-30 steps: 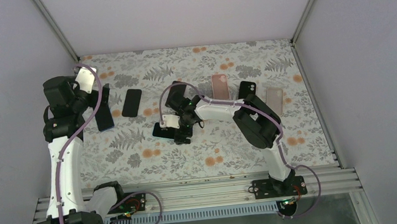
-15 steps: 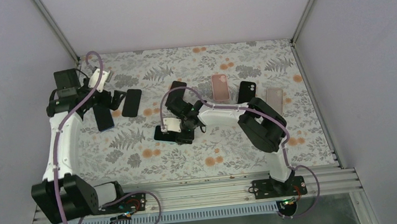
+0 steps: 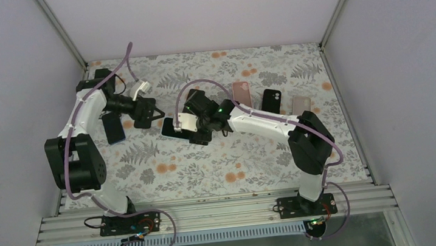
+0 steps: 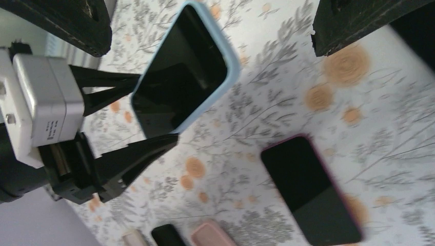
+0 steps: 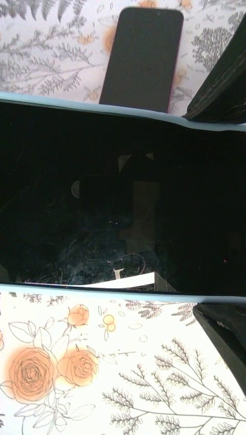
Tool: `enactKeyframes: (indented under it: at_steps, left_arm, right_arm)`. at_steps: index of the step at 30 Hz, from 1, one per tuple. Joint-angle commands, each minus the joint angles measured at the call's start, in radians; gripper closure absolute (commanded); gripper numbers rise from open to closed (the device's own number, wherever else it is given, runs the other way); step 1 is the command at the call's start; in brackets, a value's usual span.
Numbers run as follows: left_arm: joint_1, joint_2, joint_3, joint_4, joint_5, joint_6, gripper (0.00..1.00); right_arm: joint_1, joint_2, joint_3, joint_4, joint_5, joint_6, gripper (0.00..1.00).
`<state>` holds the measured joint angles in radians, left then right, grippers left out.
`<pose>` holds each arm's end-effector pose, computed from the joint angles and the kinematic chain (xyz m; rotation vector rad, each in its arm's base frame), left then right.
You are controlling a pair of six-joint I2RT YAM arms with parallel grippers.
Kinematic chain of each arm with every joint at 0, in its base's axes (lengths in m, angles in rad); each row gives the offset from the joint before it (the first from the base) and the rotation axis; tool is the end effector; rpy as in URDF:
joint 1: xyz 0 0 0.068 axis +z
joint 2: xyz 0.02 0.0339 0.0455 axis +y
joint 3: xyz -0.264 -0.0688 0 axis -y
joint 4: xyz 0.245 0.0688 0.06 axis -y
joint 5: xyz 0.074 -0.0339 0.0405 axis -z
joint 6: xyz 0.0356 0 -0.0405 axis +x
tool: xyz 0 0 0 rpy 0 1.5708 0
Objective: Take the phone out of the phone case
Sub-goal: Pick up the phone at the center of the board.
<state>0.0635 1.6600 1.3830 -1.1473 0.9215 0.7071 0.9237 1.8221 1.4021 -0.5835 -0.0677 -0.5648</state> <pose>0.3107 -0.0087 0.2727 0.8634 2.3064 -1.0642 0.2348 0.3147 0.2317 -1.7709 1.8853 0.2208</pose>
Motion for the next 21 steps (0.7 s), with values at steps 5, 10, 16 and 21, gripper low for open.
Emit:
enactKeyframes:
  at_steps: [5, 10, 16, 21]
  left_arm:
    - [-0.048, 0.07, 0.079, -0.099, 0.152, 0.05, 0.12]
    - [-0.047, 0.078, 0.062, -0.064, 0.119, 0.018, 0.12]
    - [-0.048, 0.082, 0.05, -0.017, 0.091, -0.028, 0.11]
    - [-0.052, 0.085, 0.027, 0.008, 0.071, -0.042, 0.1]
  right_arm:
    - [0.01, -0.02, 0.081, 0.046, 0.058, 0.028, 0.41]
    - [0.01, -0.046, 0.083, 0.067, 0.065, 0.019, 0.41]
    - [0.011, -0.052, 0.103, 0.077, 0.068, 0.007, 0.42]
    - [0.011, -0.045, 0.141, 0.077, 0.073, -0.001, 0.42]
